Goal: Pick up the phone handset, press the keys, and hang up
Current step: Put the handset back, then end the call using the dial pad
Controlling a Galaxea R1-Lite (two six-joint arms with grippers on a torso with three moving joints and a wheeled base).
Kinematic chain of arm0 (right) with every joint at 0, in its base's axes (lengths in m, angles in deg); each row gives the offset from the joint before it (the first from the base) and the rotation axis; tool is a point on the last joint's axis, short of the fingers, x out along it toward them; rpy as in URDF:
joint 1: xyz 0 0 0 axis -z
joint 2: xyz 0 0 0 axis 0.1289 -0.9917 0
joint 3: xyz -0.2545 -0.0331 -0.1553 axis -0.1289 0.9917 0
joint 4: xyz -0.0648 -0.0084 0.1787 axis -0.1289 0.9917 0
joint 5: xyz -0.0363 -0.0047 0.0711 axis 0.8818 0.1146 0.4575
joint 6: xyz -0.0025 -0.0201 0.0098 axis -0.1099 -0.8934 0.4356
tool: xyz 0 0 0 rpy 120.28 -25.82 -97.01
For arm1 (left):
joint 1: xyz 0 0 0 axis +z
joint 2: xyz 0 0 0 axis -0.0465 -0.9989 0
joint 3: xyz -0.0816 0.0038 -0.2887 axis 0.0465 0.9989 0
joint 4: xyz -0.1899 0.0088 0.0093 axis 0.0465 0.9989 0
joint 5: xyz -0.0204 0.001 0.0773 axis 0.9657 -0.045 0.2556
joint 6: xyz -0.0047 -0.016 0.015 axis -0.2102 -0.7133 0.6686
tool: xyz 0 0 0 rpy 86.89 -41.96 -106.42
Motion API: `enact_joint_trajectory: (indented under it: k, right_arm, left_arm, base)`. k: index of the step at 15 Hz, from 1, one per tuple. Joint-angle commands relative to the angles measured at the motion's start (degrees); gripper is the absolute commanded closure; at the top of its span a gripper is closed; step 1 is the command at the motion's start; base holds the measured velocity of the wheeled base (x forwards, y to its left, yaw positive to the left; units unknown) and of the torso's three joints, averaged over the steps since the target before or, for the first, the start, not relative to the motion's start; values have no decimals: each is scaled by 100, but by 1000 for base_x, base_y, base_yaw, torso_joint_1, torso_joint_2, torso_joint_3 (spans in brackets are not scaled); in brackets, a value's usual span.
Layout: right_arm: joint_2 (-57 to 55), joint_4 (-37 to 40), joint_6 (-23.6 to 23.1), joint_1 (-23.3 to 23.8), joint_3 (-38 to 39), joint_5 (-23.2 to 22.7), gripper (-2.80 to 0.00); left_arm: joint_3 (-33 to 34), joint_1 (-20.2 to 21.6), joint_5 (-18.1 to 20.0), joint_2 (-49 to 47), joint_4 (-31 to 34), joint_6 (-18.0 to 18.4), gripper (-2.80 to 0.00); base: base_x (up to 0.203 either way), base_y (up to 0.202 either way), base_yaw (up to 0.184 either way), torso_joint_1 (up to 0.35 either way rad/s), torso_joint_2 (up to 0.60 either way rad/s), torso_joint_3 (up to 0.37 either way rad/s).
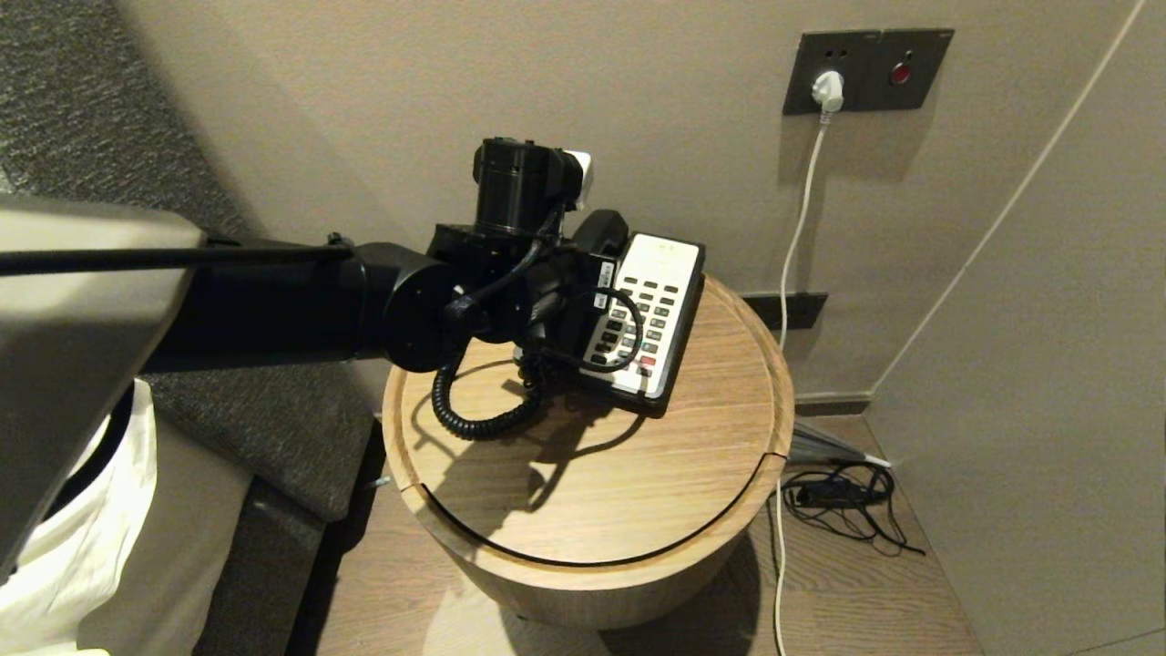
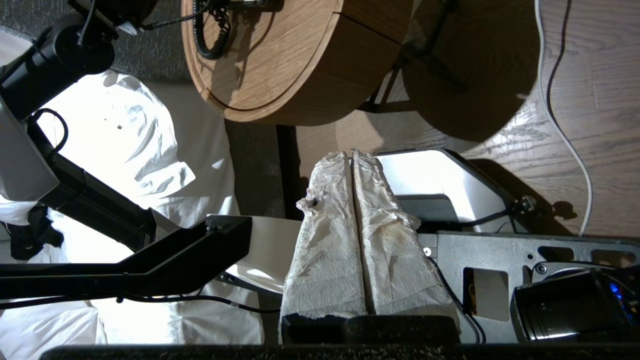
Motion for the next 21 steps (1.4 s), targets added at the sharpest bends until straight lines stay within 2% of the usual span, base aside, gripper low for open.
enact_joint_trajectory:
  k: [1,3,4,10,14,15,18,21]
  right_arm:
    - [3,26,19,-3,29,-52,0]
    - [12,35,19,-3,29,-123,0]
    - [6,30,19,-3,29,-123,0]
    - [3,25,18,-3,132,-140,0]
    - [-20,9,-16,-3,332,-219,0]
    - [-39,9,-17,-3,414,-223,0]
    - [6,-72,-42,-3,825,-273,0]
    - [-142,-52,-74,-3,873,-315,0]
  left_arm:
    - [-26,-2,-2,-29,-8,-15,0]
    - [12,-11,8,-24,1,-25,0]
    - [29,-11,8,-21,9,-33,-280]
    - [-13,-37,-11,76,-52,-42,-280]
    - [205,-16,-20,604,-33,-51,-280]
    - [356,-3,-18,786,-22,-51,0]
    - [965,5,36,1548,-41,-110,0]
    - [1641,-36,70,2706,21,-180,0]
  base:
    - [0,0,0,0,0,0]
    - [0,0,0,0,0,0]
    - [0,0,0,0,0,0]
    - [0,0,0,0,0,0]
    - [0,0,0,0,0,0]
    - [0,0,0,0,0,0]
    - [0,0,0,0,0,0]
    - [0,0,0,0,0,0]
